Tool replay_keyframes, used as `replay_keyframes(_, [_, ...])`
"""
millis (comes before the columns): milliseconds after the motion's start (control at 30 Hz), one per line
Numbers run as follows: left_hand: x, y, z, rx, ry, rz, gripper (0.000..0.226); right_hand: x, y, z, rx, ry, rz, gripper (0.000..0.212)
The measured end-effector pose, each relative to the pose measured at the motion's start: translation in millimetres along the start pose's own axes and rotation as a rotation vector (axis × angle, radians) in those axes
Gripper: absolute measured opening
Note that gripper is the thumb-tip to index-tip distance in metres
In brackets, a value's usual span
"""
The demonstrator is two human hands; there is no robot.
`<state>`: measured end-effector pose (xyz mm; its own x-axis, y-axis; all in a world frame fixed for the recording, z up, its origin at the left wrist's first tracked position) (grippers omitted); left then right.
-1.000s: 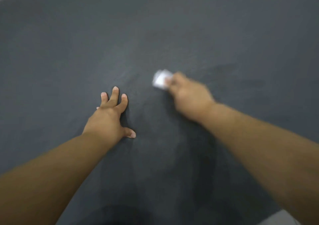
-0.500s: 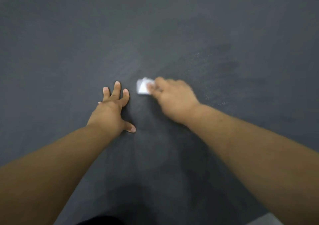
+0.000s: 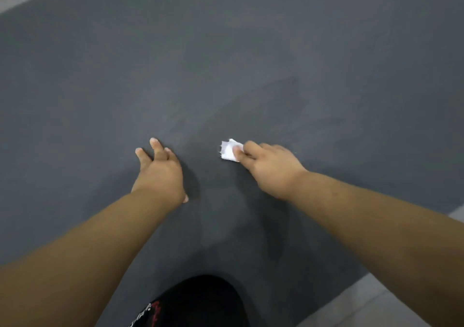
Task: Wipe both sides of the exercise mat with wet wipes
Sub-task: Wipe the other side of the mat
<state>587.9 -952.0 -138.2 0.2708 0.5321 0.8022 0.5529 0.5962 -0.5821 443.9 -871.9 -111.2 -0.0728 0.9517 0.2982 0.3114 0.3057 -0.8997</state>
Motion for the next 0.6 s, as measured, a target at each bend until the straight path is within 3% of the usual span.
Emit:
replay_keyframes(67, [2, -24, 23, -0.005, 0.095, 0.081, 0.106, 5, -12, 48, 0.076, 0.200, -0.045, 0.050])
replay_keyframes(167, [-4, -61, 74, 0.052, 0.324, 0.183, 0.110, 51, -31, 145, 0.009, 0.785, -0.112, 0.055])
replay_keyframes(233, [-17, -68, 105, 0.066, 0.394, 0.141, 0.115, 78, -31, 171, -0.004, 0.947, -0.076, 0.059])
replay_keyframes(333, [-29, -59, 133, -0.062, 0.409, 0.117, 0.115, 74, -11, 152, -0.129, 0.872, -0.023, 0.064])
replay_keyframes(433, [-31, -53, 136, -0.105, 0.394, 0.120, 0.113, 43, -8, 97, -0.191, 0.491, 0.038, 0.062])
replay_keyframes(500, [-31, -54, 136, -0.108, 0.401, 0.111, 0.112, 32, -14, 77, -0.105, 0.241, 0.068, 0.056])
replay_keyframes(567, [-32, -55, 137, -0.107, 0.398, 0.105, 0.112, 29, -28, 99, 0.014, 0.222, 0.102, 0.042])
replay_keyframes(600, [-32, -55, 137, -0.108, 0.392, 0.103, 0.112, 30, -37, 125, 0.020, 0.340, 0.114, 0.044])
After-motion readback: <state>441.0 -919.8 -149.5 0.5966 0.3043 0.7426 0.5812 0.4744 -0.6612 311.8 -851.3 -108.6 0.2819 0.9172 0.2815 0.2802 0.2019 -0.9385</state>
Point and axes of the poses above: each hand's wrist, its own x-axis away from the middle knuckle, its own y-axis out of the palm, z = x × y, the point moved 10 cm from there along -x, towards the middle knuckle, and after that the axes turned 5 degrees about -x, right-handed, at the moved point
